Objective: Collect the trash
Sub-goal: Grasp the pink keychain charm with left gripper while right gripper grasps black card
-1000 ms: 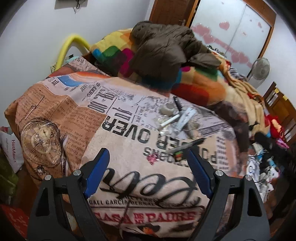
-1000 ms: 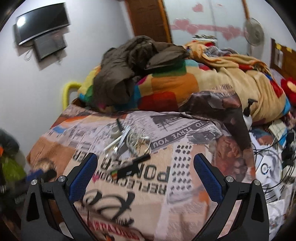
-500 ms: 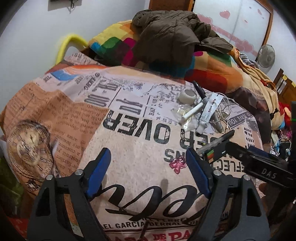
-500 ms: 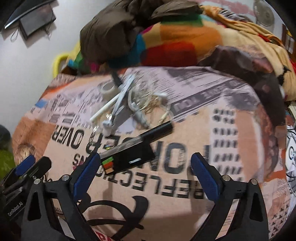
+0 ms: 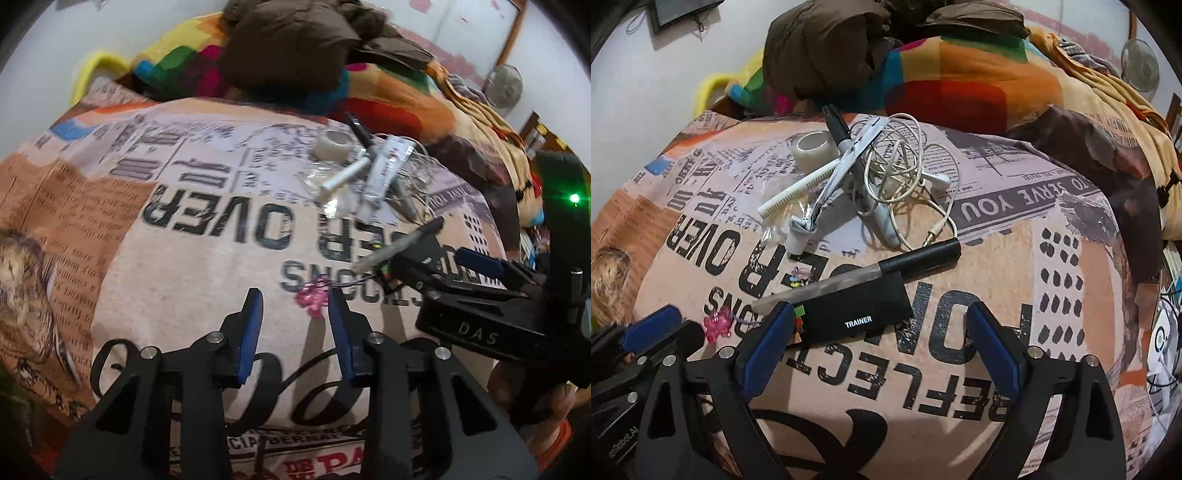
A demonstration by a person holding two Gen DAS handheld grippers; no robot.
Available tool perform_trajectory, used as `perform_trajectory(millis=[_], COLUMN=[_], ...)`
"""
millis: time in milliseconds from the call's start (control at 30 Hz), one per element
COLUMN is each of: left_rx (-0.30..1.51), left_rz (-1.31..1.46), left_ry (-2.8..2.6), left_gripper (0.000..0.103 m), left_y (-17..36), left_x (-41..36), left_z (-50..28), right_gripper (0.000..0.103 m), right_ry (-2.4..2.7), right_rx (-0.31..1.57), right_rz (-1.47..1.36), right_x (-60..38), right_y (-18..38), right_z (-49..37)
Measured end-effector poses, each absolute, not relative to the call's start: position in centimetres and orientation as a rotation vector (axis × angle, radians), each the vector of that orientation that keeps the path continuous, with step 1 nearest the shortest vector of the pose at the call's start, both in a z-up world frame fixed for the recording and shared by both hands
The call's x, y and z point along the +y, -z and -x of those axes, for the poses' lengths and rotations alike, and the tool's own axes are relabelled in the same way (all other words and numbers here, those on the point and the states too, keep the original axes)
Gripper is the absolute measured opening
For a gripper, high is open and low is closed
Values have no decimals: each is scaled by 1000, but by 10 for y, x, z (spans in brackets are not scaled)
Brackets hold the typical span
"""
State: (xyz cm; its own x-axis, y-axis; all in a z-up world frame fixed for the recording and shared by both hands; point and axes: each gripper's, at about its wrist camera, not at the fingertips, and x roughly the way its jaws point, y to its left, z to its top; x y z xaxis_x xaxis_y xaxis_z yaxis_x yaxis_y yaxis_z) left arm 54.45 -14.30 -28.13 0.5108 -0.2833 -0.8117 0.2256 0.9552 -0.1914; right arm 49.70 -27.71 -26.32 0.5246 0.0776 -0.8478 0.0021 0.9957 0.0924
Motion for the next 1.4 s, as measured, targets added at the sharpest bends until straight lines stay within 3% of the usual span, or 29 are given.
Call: perform_trajectory(millis=[100, 167, 367, 467, 767, 967, 1200, 1267, 1400], left_rx=[986, 994, 974, 961, 964, 939, 913, 903, 878], left_rz=[13, 5, -16, -16, 122, 138, 145, 160, 164], left_ry=[310, 317, 336, 359, 322, 244, 248, 261, 285], left_gripper=[36, 36, 30, 19, 18, 16, 16, 0, 0], left_y=[283, 287, 290, 291, 286, 278, 265, 258, 243], left_x=[-153, -155, -160, -162, -131, -106, -105, -106, -110], left_z=[-546, -548, -551, -552, -544, -530, -530, -531, -533], right_gripper=[90, 83, 82, 85, 88, 91, 87, 87, 80], right_ry=[-50, -56, -96, -153, -138, -34, 10, 35, 29], right_rx=[1020, 1018, 1026, 1023, 1021, 997, 1037, 1047, 1062], right_rz=[-80, -64, -162, -245, -195, 52, -48, -38, -71], right_x=[-289, -293, -304, -303, -271, -239, -296, -302, -320], right_y=[263, 261, 257, 255, 257, 264, 262, 262, 264], right_z=[-489, -486, -488, -493, -497, -493, -490, -487, -488])
